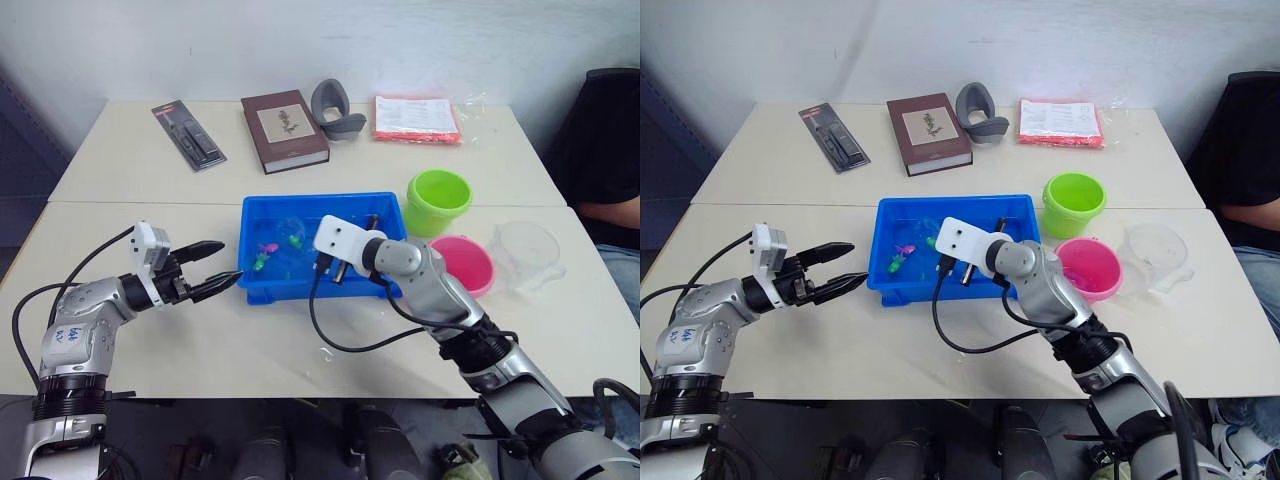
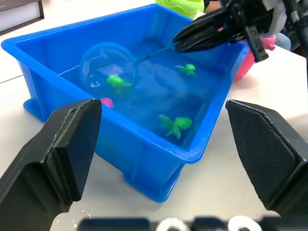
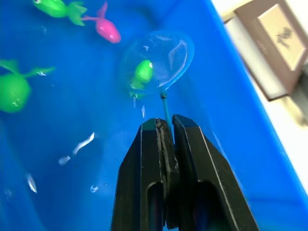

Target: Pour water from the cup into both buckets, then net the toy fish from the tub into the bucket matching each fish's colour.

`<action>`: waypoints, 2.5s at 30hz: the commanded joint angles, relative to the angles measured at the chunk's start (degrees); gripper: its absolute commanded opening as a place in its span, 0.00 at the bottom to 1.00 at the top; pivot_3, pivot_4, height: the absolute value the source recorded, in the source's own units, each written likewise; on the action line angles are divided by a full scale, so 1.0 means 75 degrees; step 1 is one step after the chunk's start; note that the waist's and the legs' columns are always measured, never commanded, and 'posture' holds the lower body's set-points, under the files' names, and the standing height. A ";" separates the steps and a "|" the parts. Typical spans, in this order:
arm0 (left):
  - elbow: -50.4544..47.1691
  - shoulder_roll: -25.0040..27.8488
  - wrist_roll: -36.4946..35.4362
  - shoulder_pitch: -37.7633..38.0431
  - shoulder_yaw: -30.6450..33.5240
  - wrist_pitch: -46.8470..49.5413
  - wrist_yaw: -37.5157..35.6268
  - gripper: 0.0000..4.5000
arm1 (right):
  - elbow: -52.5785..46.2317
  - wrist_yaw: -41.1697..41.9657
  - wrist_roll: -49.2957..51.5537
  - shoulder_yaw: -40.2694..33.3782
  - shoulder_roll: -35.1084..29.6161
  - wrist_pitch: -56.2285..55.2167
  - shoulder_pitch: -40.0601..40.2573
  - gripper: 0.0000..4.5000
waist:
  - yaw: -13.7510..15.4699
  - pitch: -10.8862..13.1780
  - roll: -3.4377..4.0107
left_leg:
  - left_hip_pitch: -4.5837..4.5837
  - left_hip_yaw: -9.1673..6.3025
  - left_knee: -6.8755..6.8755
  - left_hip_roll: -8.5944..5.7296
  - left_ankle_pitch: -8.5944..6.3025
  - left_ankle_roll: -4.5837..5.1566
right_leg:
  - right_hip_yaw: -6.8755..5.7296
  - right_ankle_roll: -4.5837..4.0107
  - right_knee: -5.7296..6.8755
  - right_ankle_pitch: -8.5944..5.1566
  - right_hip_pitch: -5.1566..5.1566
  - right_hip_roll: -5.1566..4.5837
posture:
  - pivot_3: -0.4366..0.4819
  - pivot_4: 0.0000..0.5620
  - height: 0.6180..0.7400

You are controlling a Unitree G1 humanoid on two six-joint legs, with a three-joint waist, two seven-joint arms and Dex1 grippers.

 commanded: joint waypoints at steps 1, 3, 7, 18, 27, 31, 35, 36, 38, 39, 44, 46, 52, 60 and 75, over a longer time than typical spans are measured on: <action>-0.0355 0.0017 -0.0145 -0.0001 0.0090 0.0020 0.0028 0.99 | 0.0052 0.0078 -0.0049 0.0038 0.0129 -0.0171 -0.0249 0.00 | -0.0001 0.0000 0.0000 | 0.0000 0.0000 0.0000 0.0000 0.0000 0.0000 | 0.0000 0.0000 0.0000 0.0000 0.0000 0.0000 | 0.48 0.27 1.00; -0.0400 0.0012 -0.0151 0.0019 0.0095 0.0046 0.0043 0.99 | 0.0085 0.0179 -0.0031 0.0046 0.0141 -0.0115 -0.0267 0.00 | -0.0002 0.0000 0.0000 | 0.0000 0.0000 0.0000 0.0000 0.0000 0.0000 | 0.0000 0.0000 0.0000 0.0000 0.0000 0.0000 | 0.48 0.27 1.00; -0.0476 0.0002 -0.0160 0.0042 0.0095 0.0106 0.0076 0.99 | -0.0077 0.0495 0.0114 0.0033 0.0190 0.0269 -0.0265 0.00 | -0.0001 0.0000 0.0000 | 0.0000 -0.0001 0.0000 0.0000 0.0000 0.0000 | 0.0000 0.0000 -0.0001 0.0000 0.0000 0.0000 | 0.48 0.27 1.00; -0.0531 -0.0021 -0.0149 -0.0037 0.0053 0.0193 0.0128 0.99 | -0.0543 0.0546 0.1311 -0.0942 0.1071 0.2002 -0.0147 0.00 | -0.0007 0.0000 0.0000 | 0.0000 -0.0003 0.0000 0.0001 0.0000 0.0000 | -0.0002 0.0000 0.0003 0.0000 0.0000 -0.0001 | 0.48 0.27 1.00; -0.0591 -0.0024 -0.0161 -0.0012 0.0064 0.0206 0.0168 0.99 | -0.1133 0.0421 0.2248 -0.1876 0.0879 0.3208 -0.0006 0.00 | 0.0002 0.0000 0.0000 | 0.0000 -0.0003 -0.0001 0.0000 0.0000 0.0000 | -0.0002 0.0000 0.0002 0.0000 0.0000 -0.0001 | 0.48 0.27 1.00; -0.0616 -0.0013 -0.0179 -0.0015 0.0071 0.0217 0.0175 0.99 | -0.1566 0.0374 0.2593 -0.2317 0.0519 0.3404 0.0295 0.00 | 0.0003 0.0000 0.0000 | 0.0000 -0.0003 -0.0003 0.0000 -0.0001 -0.0001 | -0.0001 0.0000 0.0001 0.0000 0.0000 -0.0002 | 0.48 0.27 1.00; -0.0643 0.0000 -0.0199 -0.0029 0.0062 0.0236 0.0141 0.99 | -0.2185 0.0440 0.3058 -0.2768 0.0087 0.3666 0.0690 0.00 | 0.0021 0.0000 0.0000 | -0.0002 -0.0003 -0.0003 0.0000 -0.0001 0.0000 | -0.0001 0.0000 -0.0002 0.0000 0.0000 -0.0002 | 0.48 0.27 1.00; -0.0664 -0.0001 -0.0218 -0.0045 0.0058 0.0254 0.0126 0.99 | -0.2411 0.0484 0.3233 -0.2926 -0.0027 0.3791 0.0806 0.00 | 0.0020 0.0000 0.0000 | -0.0002 -0.0003 -0.0003 0.0000 -0.0001 -0.0001 | -0.0001 0.0000 -0.0002 0.0000 0.0001 -0.0002 | 0.48 0.27 1.00; -0.0727 -0.0006 -0.0259 -0.0124 0.0015 0.0317 0.0078 0.99 | -0.2946 0.0615 0.3663 -0.3349 -0.0269 0.4098 0.1068 0.00 | 0.0023 0.0000 0.0000 | -0.0001 -0.0003 -0.0003 0.0000 -0.0001 0.0000 | 0.0000 0.0000 -0.0002 0.0000 0.0000 -0.0002 | 0.48 0.27 1.00; -0.0756 -0.0012 -0.0275 -0.0157 -0.0001 0.0350 0.0067 0.99 | -0.3148 0.0648 0.3847 -0.3509 -0.0364 0.4217 0.1167 0.00 | 0.0026 0.0000 0.0000 | -0.0001 -0.0003 -0.0005 0.0000 -0.0001 0.0000 | 0.0000 0.0000 -0.0003 0.0000 0.0000 -0.0001 | 0.48 0.27 1.00; -0.0913 -0.0131 -0.0402 -0.0450 -0.0200 0.0548 0.0004 0.99 | -0.4149 0.0706 0.4689 -0.4374 -0.0784 0.4354 0.1895 0.00 | 0.0038 0.0000 0.0000 | -0.0001 -0.0003 -0.0006 0.0000 -0.0001 0.0000 | 0.0001 0.0000 -0.0004 0.0000 0.0002 -0.0001 | 0.48 0.27 1.00; -0.0990 -0.0197 -0.0445 -0.0578 -0.0320 0.0647 -0.0053 0.99 | -0.4513 0.0739 0.4998 -0.4755 -0.0929 0.4201 0.2288 0.00 | 0.0042 0.0000 0.0000 | -0.0001 -0.0003 -0.0007 0.0000 -0.0001 0.0000 | 0.0001 0.0000 -0.0004 0.0000 0.0002 -0.0001 | 0.48 0.27 1.00; -0.1193 -0.0357 -0.0576 -0.0951 -0.0655 0.0925 -0.0274 0.99 | -0.5472 0.0615 0.6047 -0.6142 -0.1211 0.4216 0.3085 0.00 | 0.0070 0.0000 0.0000 | 0.0000 0.0000 -0.0006 -0.0002 -0.0001 0.0001 | 0.0005 0.0001 -0.0004 0.0001 0.0004 -0.0001 | 0.48 0.27 1.00; -0.1425 -0.0761 -0.0711 -0.1390 -0.1242 0.1276 -0.0486 0.99 | -0.6906 0.0179 0.7391 -0.9123 -0.1590 0.4503 0.4957 0.00 | 0.0249 0.0000 0.0000 | 0.0004 0.0004 -0.0007 -0.0002 -0.0001 0.0001 | 0.0011 0.0002 -0.0005 0.0001 0.0011 0.0005 | 0.48 0.27 1.00; -0.0944 -0.1159 -0.0501 -0.1758 -0.1843 0.1125 -0.0916 0.99 | -0.6524 -0.0694 0.3786 -0.8661 -0.1653 -0.0302 0.8894 0.00 | 0.0337 -0.0001 0.0001 | 0.0144 0.0022 -0.0027 -0.0002 -0.0013 0.0021 | 0.0042 0.0005 -0.0067 0.0002 0.0150 0.0023 | 0.48 0.27 1.00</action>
